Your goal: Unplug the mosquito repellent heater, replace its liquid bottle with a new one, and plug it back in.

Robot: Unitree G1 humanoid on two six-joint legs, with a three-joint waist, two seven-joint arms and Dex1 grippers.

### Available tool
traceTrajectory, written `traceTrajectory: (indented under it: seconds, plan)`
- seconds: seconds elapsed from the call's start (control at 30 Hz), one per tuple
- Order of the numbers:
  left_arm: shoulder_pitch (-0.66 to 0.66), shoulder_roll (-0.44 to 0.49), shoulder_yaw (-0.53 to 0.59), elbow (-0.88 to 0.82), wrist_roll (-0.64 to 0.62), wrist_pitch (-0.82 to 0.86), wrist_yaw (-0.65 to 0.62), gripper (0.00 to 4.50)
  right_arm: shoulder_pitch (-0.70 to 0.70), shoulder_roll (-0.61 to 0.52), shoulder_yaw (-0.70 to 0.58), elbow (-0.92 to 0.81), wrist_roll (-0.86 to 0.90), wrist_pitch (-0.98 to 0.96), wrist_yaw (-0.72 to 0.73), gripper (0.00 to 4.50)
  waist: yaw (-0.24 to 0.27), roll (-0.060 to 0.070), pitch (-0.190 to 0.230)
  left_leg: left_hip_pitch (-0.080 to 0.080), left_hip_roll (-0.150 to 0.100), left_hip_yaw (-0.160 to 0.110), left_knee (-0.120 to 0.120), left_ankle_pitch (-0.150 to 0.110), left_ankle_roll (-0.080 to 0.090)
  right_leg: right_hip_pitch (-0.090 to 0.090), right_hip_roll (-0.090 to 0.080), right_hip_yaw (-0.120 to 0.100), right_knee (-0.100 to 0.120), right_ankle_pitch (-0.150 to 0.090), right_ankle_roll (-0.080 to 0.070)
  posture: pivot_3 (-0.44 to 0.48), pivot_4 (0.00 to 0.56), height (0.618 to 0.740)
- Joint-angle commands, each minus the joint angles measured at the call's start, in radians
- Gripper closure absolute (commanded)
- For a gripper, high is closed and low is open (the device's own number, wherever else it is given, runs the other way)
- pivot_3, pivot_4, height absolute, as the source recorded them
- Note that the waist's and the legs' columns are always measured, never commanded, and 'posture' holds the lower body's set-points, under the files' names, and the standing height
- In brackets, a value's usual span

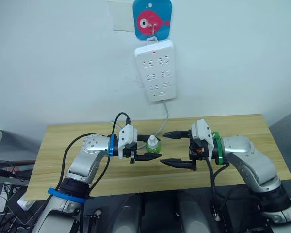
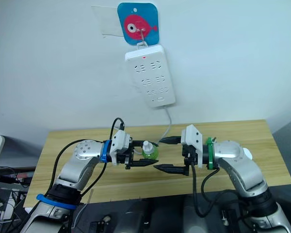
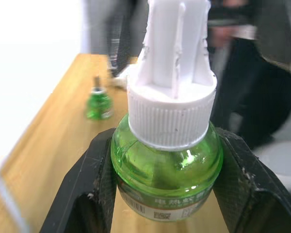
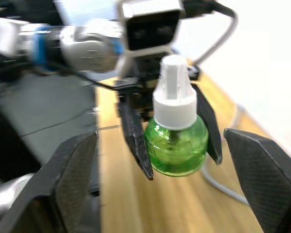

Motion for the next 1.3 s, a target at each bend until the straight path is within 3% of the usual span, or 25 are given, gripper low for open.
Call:
traceTrajectory:
  seconds: [0.03, 0.2, 0.33, 0.43, 0.67, 0.83, 1.07, 1.17, 1.27, 1.3]
  plan:
    - [0.023, -0.016, 0.021, -0.060, 0.008, 0.022, 0.084, 2.23, 0.002, 0.056, -0.008, -0.094, -0.031, 0.041, -0.156, 0.04, 0.000, 0.000, 0.000, 0.000, 0.000, 0.000, 0.000, 0.000, 0.000, 0.000, 0.000, 0.000, 0.000, 0.000, 0.000, -0.080, 0.282, 0.740]
    - [0.022, -0.034, 0.009, -0.070, 0.029, 0.032, 0.146, 2.23, -0.013, 0.151, 0.060, -0.117, -0.096, 0.080, -0.306, 0.04, 0.000, 0.000, 0.000, 0.000, 0.000, 0.000, 0.000, 0.001, -0.001, 0.000, 0.000, -0.001, 0.000, 0.000, 0.000, -0.081, 0.282, 0.740]
    - [0.006, -0.035, 0.009, -0.060, 0.032, 0.035, 0.153, 2.23, -0.011, 0.176, 0.088, -0.121, -0.106, 0.095, -0.340, 0.19, 0.000, 0.000, 0.000, 0.000, 0.000, 0.000, 0.000, 0.001, -0.001, 0.000, 0.000, -0.002, 0.000, 0.000, 0.000, -0.076, 0.282, 0.740]
    - [-0.002, -0.036, 0.009, -0.052, 0.035, 0.030, 0.152, 2.23, -0.015, 0.181, 0.088, -0.111, -0.102, 0.095, -0.349, 0.98, 0.000, 0.000, 0.000, 0.000, 0.000, 0.000, 0.000, 0.001, -0.001, 0.000, 0.000, -0.003, 0.000, 0.000, 0.000, -0.075, 0.285, 0.740]
    - [0.004, -0.032, 0.007, -0.046, 0.033, 0.029, 0.147, 2.23, -0.013, 0.179, 0.067, -0.105, -0.076, 0.095, -0.344, 3.41, -0.001, 0.000, 0.000, 0.000, 0.000, 0.000, 0.000, 0.001, -0.001, 0.000, 0.001, -0.003, 0.000, 0.000, 0.000, -0.075, 0.282, 0.740]
    - [0.011, -0.020, -0.010, -0.060, 0.024, 0.014, 0.095, 2.23, -0.042, 0.148, 0.050, -0.107, 0.012, 0.092, -0.225, 3.43, -0.001, 0.000, 0.000, 0.000, 0.000, 0.000, 0.000, 0.001, -0.001, 0.000, 0.001, -0.004, 0.000, 0.000, 0.000, -0.079, 0.268, 0.740]
    - [0.053, 0.065, -0.081, -0.101, -0.034, -0.102, -0.187, 2.23, -0.192, 0.003, 0.128, 0.058, 0.103, -0.069, 0.279, 3.43, -0.011, 0.000, -0.001, 0.001, 0.001, 0.001, 0.000, 0.000, -0.001, 0.001, 0.001, -0.004, -0.001, 0.000, 0.000, -0.064, 0.253, 0.740]
    - [0.040, 0.091, -0.109, -0.088, -0.037, -0.163, -0.286, 2.23, -0.281, 0.043, 0.162, 0.220, 0.095, -0.127, 0.406, 3.43, -0.012, 0.000, -0.001, 0.001, 0.000, 0.001, 0.000, 0.000, -0.001, 0.002, 0.001, -0.004, -0.001, 0.000, 0.000, -0.048, 0.246, 0.740]
    - [0.004, 0.082, -0.106, -0.047, -0.030, -0.177, -0.295, 2.23, -0.365, 0.096, 0.176, 0.372, 0.052, -0.211, 0.466, 3.43, -0.011, 0.000, -0.001, 0.002, 0.001, 0.001, 0.001, 0.000, -0.001, 0.002, 0.001, -0.005, 0.000, 0.001, 0.000, -0.040, 0.245, 0.740]
    - [-0.006, 0.077, -0.103, -0.037, -0.028, -0.175, -0.289, 2.23, -0.384, 0.103, 0.173, 0.402, 0.048, -0.224, 0.480, 2.71, -0.011, 0.000, -0.001, 0.002, 0.000, 0.001, 0.001, 0.001, -0.001, 0.002, 0.001, -0.005, 0.000, 0.001, 0.000, -0.040, 0.245, 0.740]
